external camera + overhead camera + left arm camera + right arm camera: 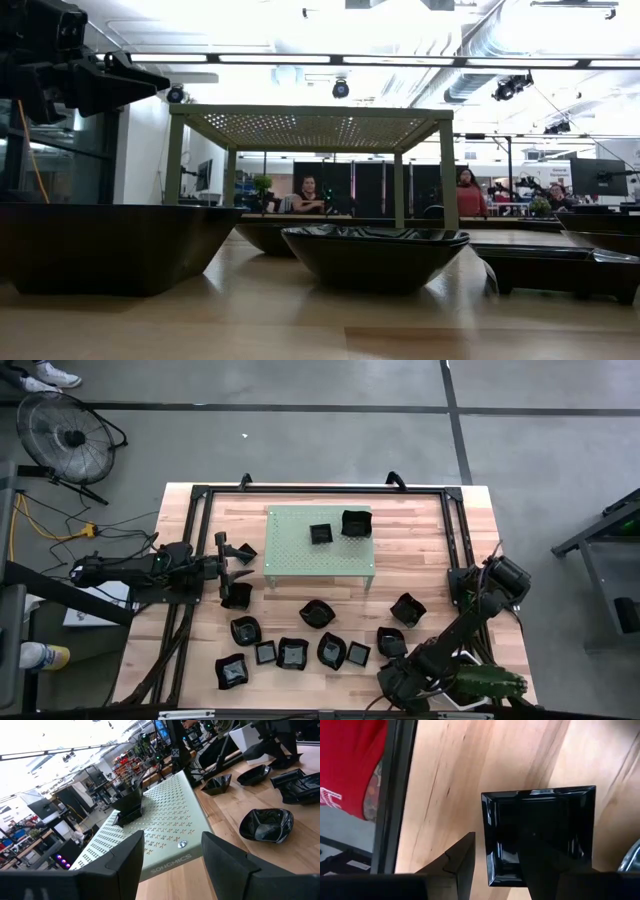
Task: Pick & Place Mini shaped plates
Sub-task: Stack the square plate on top of the other square plate on the shelf
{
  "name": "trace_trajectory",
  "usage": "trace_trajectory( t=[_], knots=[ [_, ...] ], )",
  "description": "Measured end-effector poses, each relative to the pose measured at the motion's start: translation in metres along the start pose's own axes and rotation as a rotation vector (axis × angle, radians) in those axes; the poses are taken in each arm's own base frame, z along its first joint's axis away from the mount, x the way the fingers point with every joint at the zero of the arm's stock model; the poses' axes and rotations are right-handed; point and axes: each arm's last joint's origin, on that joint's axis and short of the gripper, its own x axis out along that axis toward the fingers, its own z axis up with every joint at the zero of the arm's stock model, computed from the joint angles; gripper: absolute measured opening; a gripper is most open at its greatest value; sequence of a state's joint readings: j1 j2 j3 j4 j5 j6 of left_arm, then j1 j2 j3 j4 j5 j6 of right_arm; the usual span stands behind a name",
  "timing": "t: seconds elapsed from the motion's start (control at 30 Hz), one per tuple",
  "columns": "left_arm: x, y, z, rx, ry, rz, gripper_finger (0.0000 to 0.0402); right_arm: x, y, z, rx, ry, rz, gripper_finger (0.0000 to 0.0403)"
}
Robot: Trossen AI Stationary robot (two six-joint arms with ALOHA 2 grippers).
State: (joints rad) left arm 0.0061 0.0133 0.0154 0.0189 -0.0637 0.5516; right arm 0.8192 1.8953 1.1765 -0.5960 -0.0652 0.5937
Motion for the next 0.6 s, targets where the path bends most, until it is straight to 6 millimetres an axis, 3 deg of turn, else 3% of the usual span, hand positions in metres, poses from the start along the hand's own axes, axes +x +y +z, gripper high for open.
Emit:
trace_trajectory(
  t=[0.17, 0.6],
  knots=[
    [0.0000, 0.0000, 0.0000, 0.000, 0.000, -0.001, 0.0193, 0.0002, 0.0002, -0.0003, 0.007, -0.002, -0.006, 0.0126],
    [0.0000, -0.0001, -0.0001, 0.000, 0.002, -0.001, 0.0193, 0.0004, 0.0009, -0.0006, 0.033, 0.010, 0.014, 0.0046]
  ],
)
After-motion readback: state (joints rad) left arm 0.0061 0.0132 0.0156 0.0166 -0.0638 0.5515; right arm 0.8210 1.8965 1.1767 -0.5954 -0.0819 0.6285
